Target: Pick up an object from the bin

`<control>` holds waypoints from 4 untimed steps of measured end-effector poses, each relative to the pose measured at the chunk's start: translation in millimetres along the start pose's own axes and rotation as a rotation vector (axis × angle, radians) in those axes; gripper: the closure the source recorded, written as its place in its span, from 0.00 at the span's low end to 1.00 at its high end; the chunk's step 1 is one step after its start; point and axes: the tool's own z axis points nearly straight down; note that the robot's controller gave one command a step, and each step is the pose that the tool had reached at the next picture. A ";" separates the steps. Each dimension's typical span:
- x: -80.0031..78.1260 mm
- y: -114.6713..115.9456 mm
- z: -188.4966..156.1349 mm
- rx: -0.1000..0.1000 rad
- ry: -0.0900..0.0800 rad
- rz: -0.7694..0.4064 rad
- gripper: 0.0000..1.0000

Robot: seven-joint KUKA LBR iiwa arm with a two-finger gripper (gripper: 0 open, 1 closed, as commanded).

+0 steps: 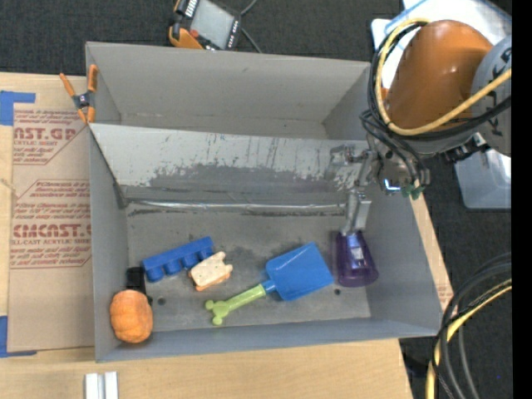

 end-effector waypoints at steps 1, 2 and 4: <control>33.4 4.1 74.6 -0.001 0.006 -0.028 0.00; 31.0 -4.6 94.9 0.001 -0.014 0.030 0.00; 60.8 32.4 159.7 -0.001 -0.013 0.029 0.00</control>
Offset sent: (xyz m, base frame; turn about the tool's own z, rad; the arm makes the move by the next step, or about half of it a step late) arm -0.0313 -0.0072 -0.0963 0.0362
